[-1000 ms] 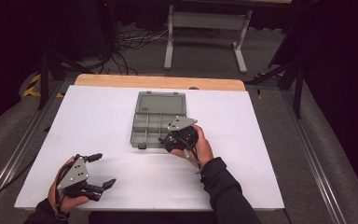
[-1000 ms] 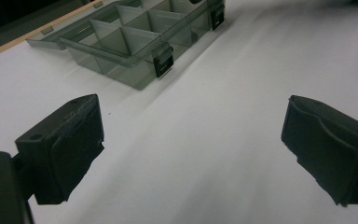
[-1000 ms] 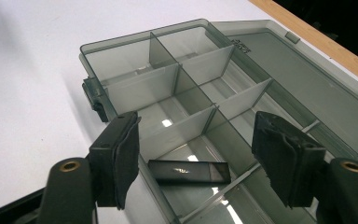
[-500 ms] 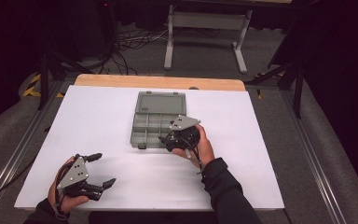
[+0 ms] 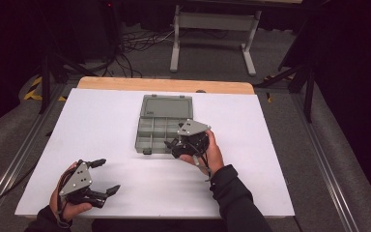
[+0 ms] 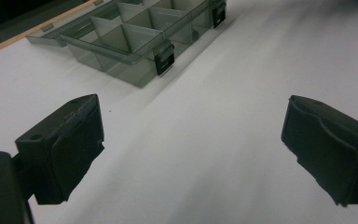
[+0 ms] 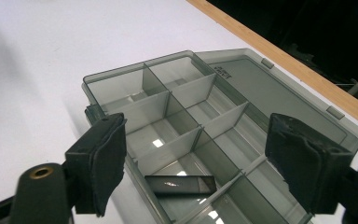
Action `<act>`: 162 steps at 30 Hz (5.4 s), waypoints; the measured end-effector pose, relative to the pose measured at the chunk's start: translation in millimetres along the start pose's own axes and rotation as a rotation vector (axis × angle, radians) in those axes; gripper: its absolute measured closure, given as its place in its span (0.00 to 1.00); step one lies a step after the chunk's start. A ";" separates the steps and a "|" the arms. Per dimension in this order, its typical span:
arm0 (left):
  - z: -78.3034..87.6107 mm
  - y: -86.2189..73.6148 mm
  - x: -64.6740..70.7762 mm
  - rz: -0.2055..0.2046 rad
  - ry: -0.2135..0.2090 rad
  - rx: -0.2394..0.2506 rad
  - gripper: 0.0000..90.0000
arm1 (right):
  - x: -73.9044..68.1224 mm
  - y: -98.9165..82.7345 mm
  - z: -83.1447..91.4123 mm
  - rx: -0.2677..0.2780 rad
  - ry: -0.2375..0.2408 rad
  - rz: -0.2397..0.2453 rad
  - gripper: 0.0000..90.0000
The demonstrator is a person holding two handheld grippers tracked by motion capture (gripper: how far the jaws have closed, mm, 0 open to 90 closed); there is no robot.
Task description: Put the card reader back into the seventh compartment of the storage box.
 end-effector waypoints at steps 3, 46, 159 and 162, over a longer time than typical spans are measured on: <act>-0.2 -0.1 0.1 0.000 0.001 -0.001 0.07 | -0.3 -0.2 1.8 0.009 -0.007 -0.020 0.21; 2.4 -0.2 0.0 0.004 0.007 0.007 0.07 | 1.0 0.2 42.7 0.145 -0.106 -0.078 0.13; 2.4 3.0 1.3 0.003 0.036 0.008 0.06 | 7.8 -78.6 138.7 0.125 -0.155 0.023 0.12; 2.0 2.7 1.2 0.006 0.036 0.009 0.06 | 9.7 -85.9 138.2 0.115 -0.154 0.020 0.12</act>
Point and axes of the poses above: each handheld gripper's, and its own axes: z roughly backward along the jaws, y roughly out of its top, x roughly to its right, the point moved 2 cm from there along -z, roughly forward along the jaws, and after that the axes turned 14 degrees about -y, right-handed, at the moved point
